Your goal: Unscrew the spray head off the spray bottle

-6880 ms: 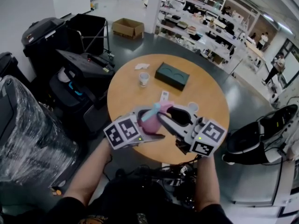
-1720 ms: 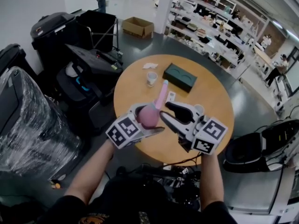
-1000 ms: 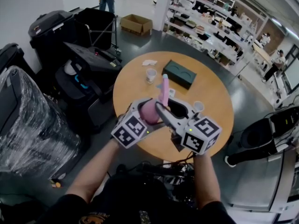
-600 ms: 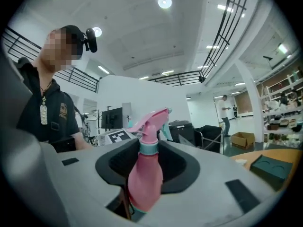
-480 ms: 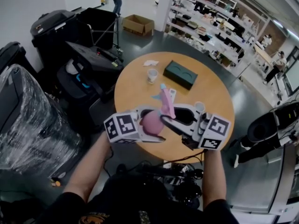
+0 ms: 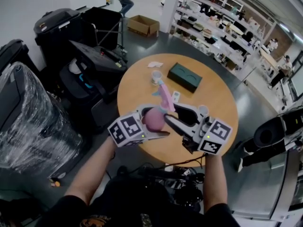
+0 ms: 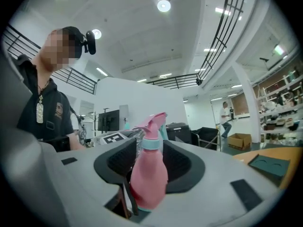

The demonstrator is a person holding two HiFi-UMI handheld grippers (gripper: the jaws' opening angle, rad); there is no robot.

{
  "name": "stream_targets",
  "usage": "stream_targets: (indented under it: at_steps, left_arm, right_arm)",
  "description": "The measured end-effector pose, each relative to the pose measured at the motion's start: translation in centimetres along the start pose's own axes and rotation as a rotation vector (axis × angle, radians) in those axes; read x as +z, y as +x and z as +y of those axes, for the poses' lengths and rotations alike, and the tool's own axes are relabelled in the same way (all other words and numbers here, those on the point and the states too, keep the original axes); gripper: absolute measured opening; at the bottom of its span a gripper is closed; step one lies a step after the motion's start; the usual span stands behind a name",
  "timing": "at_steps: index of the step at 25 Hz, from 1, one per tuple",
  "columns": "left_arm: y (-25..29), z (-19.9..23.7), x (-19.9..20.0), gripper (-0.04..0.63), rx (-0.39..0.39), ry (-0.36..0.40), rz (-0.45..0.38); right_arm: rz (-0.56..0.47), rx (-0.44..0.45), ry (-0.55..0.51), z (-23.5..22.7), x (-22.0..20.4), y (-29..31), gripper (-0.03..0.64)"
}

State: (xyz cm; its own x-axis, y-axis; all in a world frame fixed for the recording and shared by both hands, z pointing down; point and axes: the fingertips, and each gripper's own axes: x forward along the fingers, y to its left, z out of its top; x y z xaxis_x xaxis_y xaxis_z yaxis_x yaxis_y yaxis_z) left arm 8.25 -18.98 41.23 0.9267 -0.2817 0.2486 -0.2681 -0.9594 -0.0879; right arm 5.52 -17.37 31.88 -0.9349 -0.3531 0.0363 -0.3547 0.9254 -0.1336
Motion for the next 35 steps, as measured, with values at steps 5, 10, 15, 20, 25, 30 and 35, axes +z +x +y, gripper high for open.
stream_targets:
  at_steps: [5, 10, 15, 20, 25, 30, 35]
  left_arm:
    - [0.3, 2.7, -1.0, 0.436, 0.183, -0.001, 0.065]
    - [0.9, 2.6, -0.9, 0.436, 0.189, 0.023, 0.067]
    - [1.3, 1.8, -1.0, 0.436, 0.170, 0.043, 0.077]
    - [1.3, 1.4, -1.7, 0.436, 0.143, 0.036, 0.082]
    - [1.4, 1.1, -2.7, 0.436, 0.127, 0.023, 0.094]
    - [1.5, 0.9, -3.3, 0.436, 0.120, 0.011, 0.102]
    - [1.4, 1.1, -4.2, 0.437, 0.119, -0.001, 0.108]
  right_arm:
    - [-0.002, -0.207, 0.020, -1.8, 0.0, 0.6, 0.170]
    - [0.006, -0.240, 0.040, -2.2, -0.3, 1.9, 0.170]
    - [-0.004, -0.226, 0.063, -2.1, -0.1, 1.5, 0.149]
    - [-0.005, -0.217, 0.044, -2.2, 0.0, 1.1, 0.147]
    - [-0.053, -0.218, 0.038, -2.7, 1.4, 0.3, 0.146]
    - [-0.112, -0.229, 0.035, -3.0, 3.3, -0.5, 0.146]
    - [-0.165, -0.264, -0.005, -2.9, 5.1, -1.0, 0.146]
